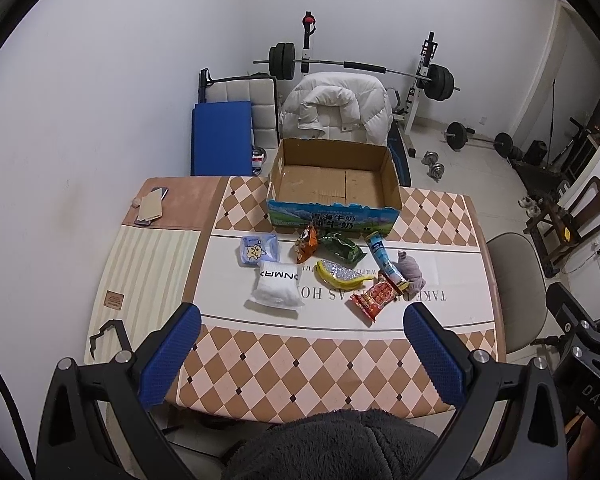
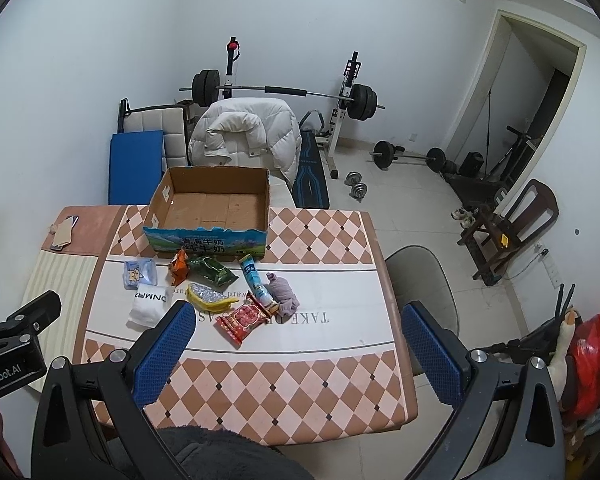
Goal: Organize soft objects
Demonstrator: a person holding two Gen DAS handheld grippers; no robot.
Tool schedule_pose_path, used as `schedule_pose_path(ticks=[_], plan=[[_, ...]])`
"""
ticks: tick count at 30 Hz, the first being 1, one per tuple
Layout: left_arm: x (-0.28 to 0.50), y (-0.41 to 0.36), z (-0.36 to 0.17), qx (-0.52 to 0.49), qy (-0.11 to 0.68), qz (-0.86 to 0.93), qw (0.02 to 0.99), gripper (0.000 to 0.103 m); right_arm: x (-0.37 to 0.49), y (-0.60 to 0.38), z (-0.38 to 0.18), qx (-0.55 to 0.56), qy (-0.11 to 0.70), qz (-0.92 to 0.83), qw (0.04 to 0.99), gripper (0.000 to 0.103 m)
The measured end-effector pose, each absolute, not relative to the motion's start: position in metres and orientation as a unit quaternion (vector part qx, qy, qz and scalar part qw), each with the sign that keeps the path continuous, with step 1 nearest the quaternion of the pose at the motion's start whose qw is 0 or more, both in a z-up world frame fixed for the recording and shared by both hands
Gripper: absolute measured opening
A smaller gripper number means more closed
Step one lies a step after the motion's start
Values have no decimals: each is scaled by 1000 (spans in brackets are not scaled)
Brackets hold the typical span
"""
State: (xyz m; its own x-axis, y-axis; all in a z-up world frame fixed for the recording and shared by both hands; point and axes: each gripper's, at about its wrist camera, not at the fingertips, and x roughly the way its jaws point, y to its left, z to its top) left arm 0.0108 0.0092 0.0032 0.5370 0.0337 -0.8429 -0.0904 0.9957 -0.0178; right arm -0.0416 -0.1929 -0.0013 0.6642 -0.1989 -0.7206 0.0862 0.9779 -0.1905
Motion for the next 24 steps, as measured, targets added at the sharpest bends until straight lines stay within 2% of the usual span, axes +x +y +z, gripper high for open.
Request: schedule_pose_path(ticks=[20, 24], plan=[[15, 9, 10, -44, 460, 31, 886, 103, -40, -200, 7, -78, 386, -82, 915, 103], [44, 17, -6, -20, 454, 48, 889, 103, -17, -205, -5, -45, 413, -51, 908, 103]])
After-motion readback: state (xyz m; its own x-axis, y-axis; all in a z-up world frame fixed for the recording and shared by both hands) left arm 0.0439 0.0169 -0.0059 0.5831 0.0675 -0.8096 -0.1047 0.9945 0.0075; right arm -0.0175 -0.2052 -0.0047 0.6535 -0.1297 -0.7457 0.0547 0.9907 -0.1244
